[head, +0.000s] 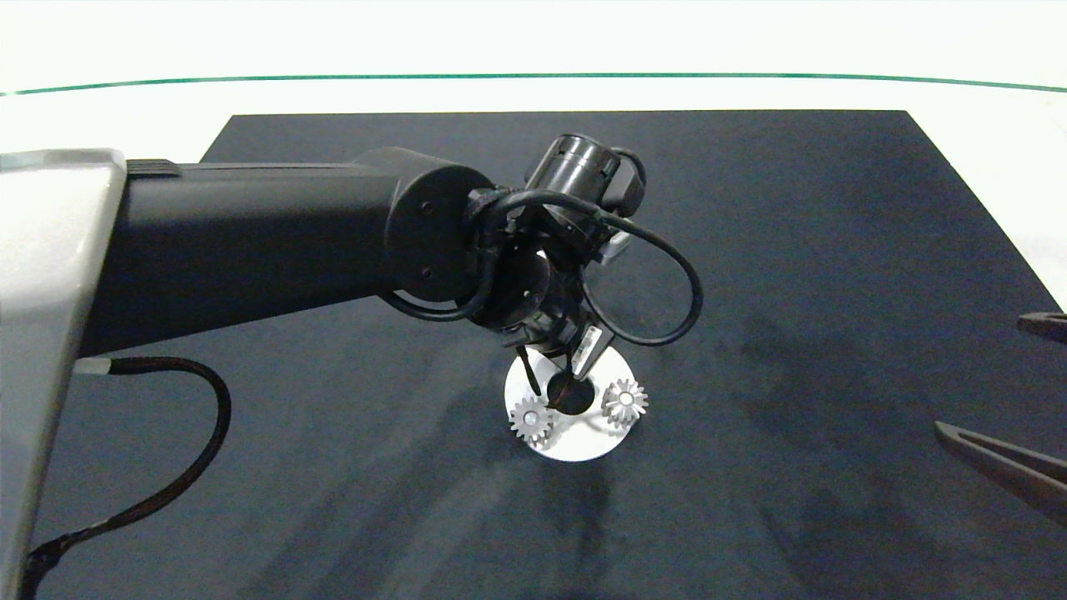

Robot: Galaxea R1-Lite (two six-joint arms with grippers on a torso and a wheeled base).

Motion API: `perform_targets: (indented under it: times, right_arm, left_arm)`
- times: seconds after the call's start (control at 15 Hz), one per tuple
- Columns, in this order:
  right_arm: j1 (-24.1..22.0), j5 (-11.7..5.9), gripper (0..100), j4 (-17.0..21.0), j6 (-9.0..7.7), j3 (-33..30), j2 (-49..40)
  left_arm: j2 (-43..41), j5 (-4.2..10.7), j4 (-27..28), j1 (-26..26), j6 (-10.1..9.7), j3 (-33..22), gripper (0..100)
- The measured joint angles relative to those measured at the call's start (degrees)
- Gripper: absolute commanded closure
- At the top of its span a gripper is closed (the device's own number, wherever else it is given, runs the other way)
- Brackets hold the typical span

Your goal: Install three planetary gears onto the carrier pins

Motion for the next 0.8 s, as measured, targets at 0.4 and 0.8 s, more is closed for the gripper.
perform_targets:
  times: [0.4, 0.8]
  right_arm:
    - [0.0, 0.00, 0, 0.0, 0.00, 0.0, 0.0]
    - [0.1, 0.02, 0, 0.0, 0.00, 0.0, 0.0]
  left_arm:
    - [0.4, -0.01, 0.0, 0.3, 0.38, -0.3, 78]
    - [0.7, 0.02, 0.1, 0.4, 0.57, -1.7, 78]
